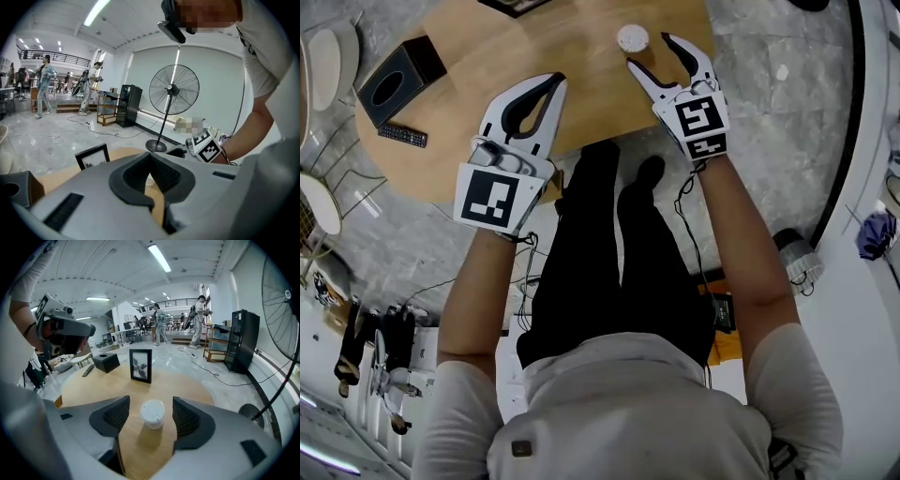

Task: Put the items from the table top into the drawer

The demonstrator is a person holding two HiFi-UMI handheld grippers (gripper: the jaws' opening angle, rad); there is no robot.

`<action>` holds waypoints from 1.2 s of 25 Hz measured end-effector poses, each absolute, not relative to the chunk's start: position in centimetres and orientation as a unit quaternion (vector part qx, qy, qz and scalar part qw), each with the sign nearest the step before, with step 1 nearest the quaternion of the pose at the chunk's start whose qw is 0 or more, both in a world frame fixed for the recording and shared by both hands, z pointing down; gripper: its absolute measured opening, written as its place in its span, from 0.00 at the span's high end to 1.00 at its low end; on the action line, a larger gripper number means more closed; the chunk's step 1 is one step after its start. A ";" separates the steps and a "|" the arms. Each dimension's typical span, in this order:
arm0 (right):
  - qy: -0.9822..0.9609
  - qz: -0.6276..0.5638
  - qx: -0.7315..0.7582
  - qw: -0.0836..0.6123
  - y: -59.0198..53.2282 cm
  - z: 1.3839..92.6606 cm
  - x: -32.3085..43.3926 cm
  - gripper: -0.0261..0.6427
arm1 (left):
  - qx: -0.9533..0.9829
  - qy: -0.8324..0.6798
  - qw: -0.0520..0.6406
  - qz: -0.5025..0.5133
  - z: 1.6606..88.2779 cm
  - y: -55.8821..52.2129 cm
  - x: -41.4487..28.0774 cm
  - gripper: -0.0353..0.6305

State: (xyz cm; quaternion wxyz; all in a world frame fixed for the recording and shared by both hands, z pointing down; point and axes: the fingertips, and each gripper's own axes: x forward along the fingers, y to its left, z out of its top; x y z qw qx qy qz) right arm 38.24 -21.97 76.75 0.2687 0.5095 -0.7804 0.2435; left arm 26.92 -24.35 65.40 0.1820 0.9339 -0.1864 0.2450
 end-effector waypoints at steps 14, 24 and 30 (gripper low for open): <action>-0.776 0.243 0.495 0.306 -24.0 83.8 37.1 0.54 | 0.931 -0.174 0.200 0.252 70.6 -24.9 27.0 0.93; -0.779 0.231 0.492 0.311 -24.5 82.9 36.8 0.55 | 0.929 -0.182 0.200 0.252 69.9 -24.9 25.7 0.93; -0.785 0.219 0.495 0.303 -23.6 78.1 36.8 0.55 | 0.934 -0.195 0.184 0.238 66.3 -24.0 25.8 0.93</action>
